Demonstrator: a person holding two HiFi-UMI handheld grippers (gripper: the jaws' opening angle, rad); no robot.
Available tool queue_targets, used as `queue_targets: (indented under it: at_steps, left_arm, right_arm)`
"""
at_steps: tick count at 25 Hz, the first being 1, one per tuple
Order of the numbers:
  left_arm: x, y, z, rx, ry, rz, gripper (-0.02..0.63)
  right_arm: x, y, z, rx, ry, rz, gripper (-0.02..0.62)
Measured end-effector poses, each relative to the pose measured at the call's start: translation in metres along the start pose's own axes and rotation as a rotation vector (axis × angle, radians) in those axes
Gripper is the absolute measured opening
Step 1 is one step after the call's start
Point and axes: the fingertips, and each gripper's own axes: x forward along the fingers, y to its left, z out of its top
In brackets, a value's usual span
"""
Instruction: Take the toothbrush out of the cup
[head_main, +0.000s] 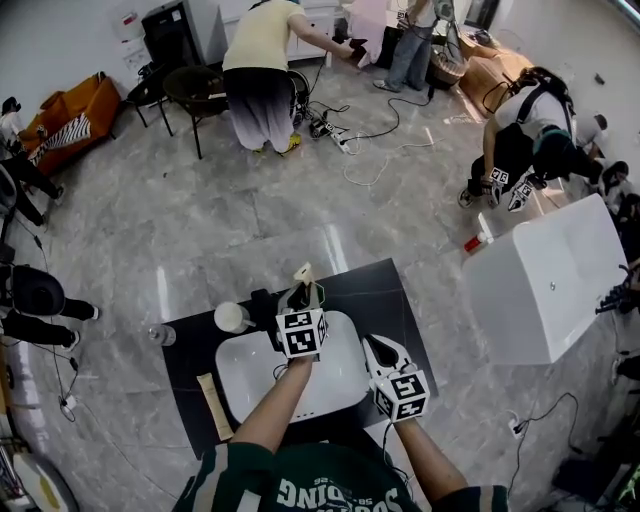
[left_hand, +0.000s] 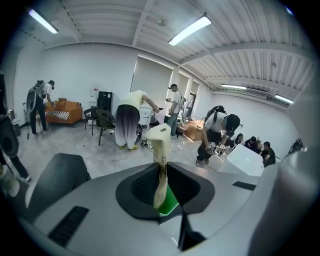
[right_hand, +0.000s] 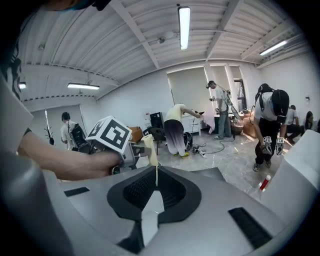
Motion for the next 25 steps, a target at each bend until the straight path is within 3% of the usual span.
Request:
queue_targets:
  at_steps: [5, 19, 25]
  left_arm:
    - [-0.006, -0.002, 0.002, 0.012, -0.028, -0.035, 0.057]
    - [-0.054, -0.02, 0.057, 0.052, -0.152, -0.108, 0.055]
    - [-0.082, -0.022, 0.073, 0.033, -0.193, -0.158, 0.055]
  right_arm:
    - [0.0, 0.006, 0.002, -0.005, -0.016, -0.008, 0.041]
    - [-0.012, 0.021, 0.022, -0.027, -0.073, -0.024, 0.041]
    - [-0.013, 0.038, 0.026, -0.032, -0.082, -0.02, 0.041]
